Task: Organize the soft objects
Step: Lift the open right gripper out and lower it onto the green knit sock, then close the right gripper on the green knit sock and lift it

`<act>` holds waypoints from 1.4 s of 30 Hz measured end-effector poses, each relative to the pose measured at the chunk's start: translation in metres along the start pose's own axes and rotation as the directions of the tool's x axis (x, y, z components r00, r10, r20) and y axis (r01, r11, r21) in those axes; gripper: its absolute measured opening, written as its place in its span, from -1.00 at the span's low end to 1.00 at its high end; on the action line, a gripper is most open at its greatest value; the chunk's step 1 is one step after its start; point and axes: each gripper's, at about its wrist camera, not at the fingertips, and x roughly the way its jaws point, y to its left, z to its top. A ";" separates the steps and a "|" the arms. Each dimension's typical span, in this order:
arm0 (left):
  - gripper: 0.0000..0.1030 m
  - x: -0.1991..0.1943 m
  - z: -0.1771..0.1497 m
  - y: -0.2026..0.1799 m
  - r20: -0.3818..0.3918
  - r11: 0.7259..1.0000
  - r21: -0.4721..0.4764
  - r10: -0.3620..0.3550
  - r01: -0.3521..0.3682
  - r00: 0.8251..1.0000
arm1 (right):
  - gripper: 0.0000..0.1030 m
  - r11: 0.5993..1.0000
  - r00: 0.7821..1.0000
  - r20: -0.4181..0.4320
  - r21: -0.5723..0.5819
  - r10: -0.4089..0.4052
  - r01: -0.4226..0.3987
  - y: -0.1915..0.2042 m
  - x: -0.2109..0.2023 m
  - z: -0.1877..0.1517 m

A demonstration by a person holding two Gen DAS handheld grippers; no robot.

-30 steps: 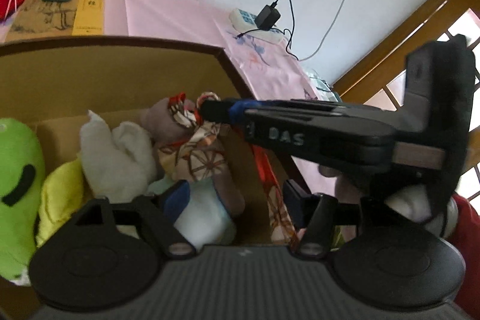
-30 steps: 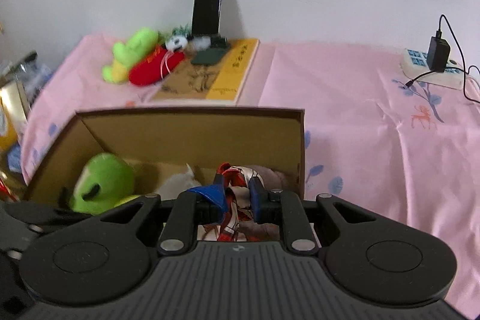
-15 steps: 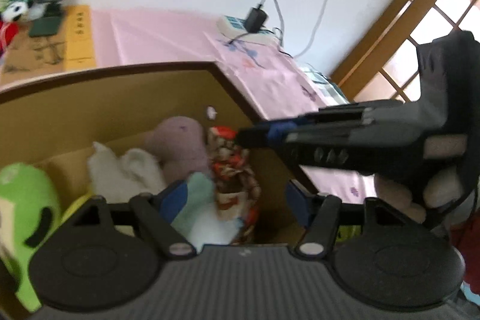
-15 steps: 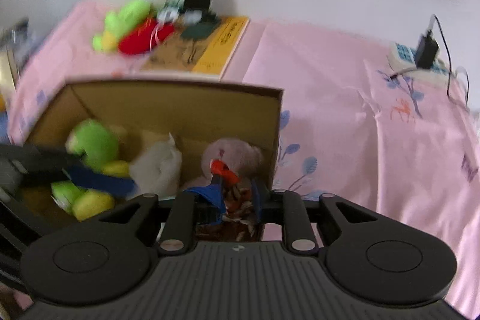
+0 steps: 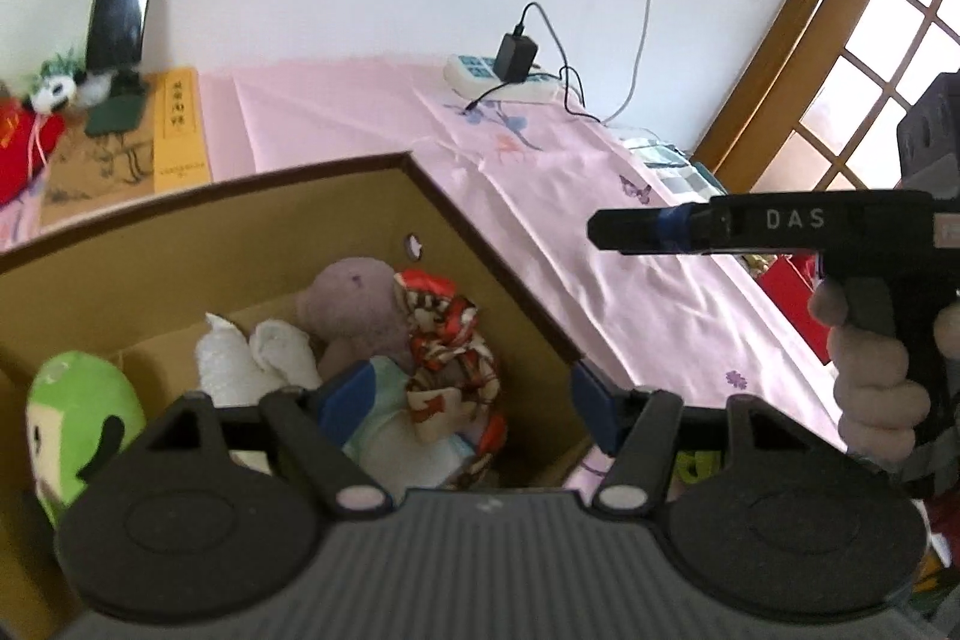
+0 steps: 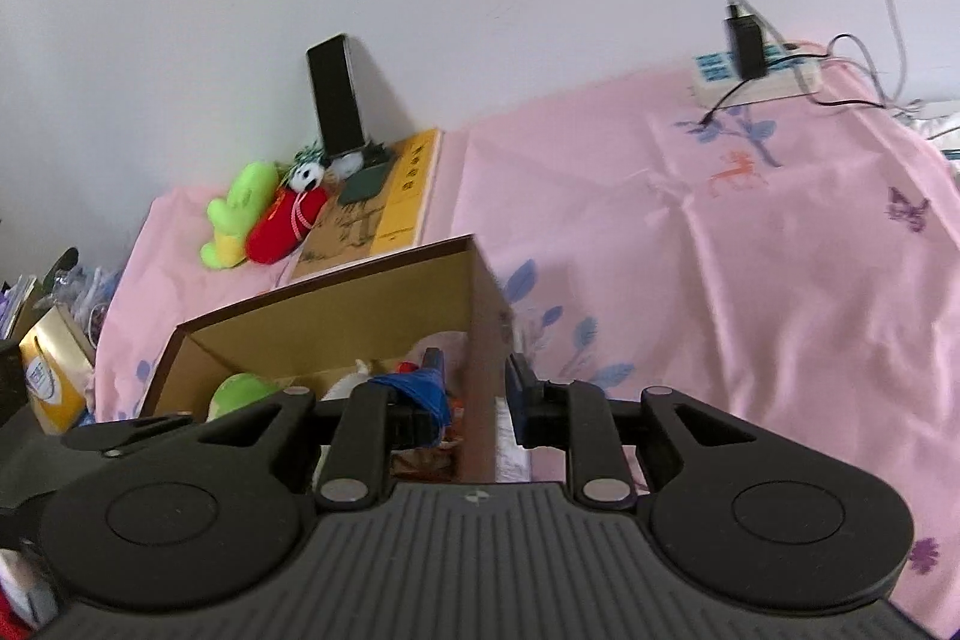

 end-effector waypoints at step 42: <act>0.26 0.125 -0.078 -0.141 -0.184 0.961 -0.267 -0.126 0.074 0.975 | -0.81 0.971 0.944 -0.296 -0.141 0.147 -0.195 -0.156 -0.039 -0.091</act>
